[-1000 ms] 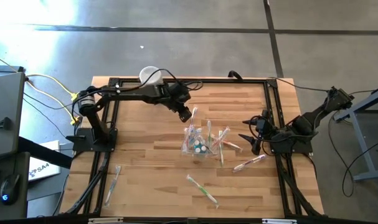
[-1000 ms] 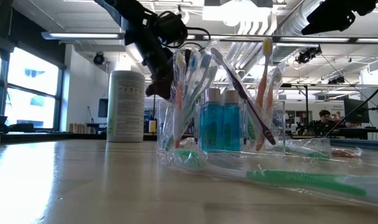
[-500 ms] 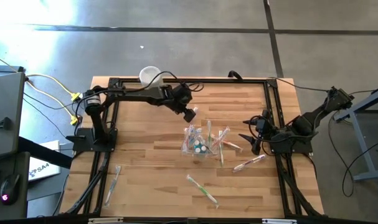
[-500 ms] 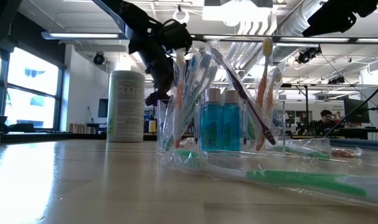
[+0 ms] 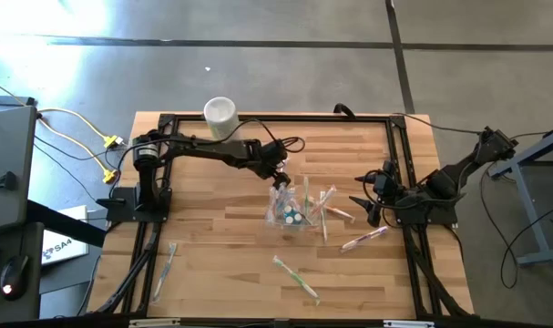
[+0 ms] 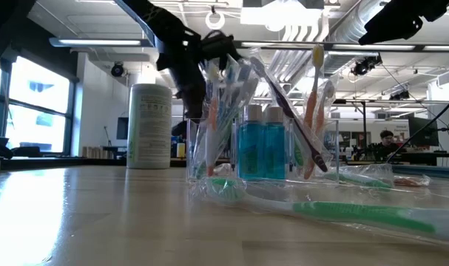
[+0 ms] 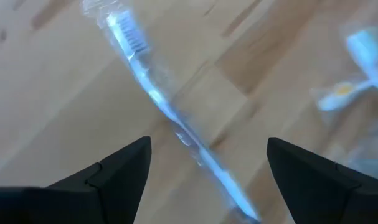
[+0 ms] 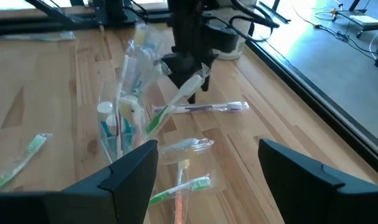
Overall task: Pick & Place toothbrushing station
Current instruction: Put the violet toothbrush into the left section of the transparent organizer
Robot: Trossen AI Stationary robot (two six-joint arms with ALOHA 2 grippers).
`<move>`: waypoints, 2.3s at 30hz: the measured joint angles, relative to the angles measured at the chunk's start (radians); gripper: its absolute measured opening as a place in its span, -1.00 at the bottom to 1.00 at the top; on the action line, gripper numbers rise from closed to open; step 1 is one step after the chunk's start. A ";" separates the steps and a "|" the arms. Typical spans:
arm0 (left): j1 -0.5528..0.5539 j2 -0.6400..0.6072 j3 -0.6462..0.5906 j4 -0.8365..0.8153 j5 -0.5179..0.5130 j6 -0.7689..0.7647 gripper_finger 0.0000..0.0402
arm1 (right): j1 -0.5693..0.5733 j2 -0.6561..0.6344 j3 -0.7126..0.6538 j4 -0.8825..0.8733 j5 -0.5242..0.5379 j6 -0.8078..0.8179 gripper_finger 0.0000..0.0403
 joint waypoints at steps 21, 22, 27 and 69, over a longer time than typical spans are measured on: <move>-0.002 0.139 0.005 -0.147 -0.076 0.009 0.32 | 0.000 0.085 0.000 0.000 0.004 -0.004 0.34; -0.002 0.140 0.005 -0.169 -0.083 0.010 0.23 | 0.000 0.086 0.000 0.000 0.004 -0.004 0.34; 0.001 0.140 0.002 -0.220 -0.105 0.054 -0.37 | 0.000 0.086 0.000 0.000 0.004 -0.004 0.34; -0.357 -0.403 0.189 -0.761 -0.790 -0.147 -0.95 | 0.000 0.086 0.000 -0.024 -0.002 0.001 0.34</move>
